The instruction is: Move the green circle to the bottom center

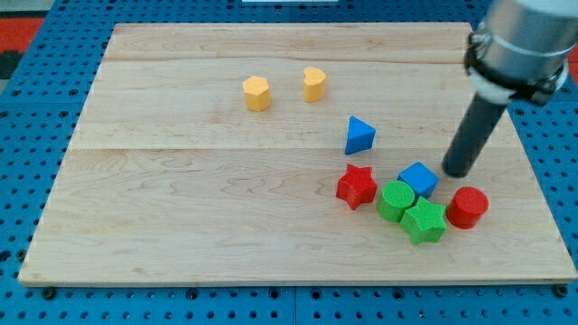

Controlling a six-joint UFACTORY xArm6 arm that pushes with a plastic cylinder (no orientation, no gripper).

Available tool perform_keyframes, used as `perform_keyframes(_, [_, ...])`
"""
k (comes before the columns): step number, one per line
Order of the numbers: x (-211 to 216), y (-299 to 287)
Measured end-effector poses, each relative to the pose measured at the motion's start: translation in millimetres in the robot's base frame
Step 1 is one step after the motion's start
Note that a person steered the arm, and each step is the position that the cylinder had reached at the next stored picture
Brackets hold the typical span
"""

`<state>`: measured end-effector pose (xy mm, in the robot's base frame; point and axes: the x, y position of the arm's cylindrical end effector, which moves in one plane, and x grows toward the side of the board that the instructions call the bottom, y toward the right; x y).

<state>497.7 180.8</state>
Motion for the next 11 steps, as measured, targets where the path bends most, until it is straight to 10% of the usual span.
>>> perform_keyframes(9, [72.1,-137.5])
perform_keyframes(11, [20.4,-129.2])
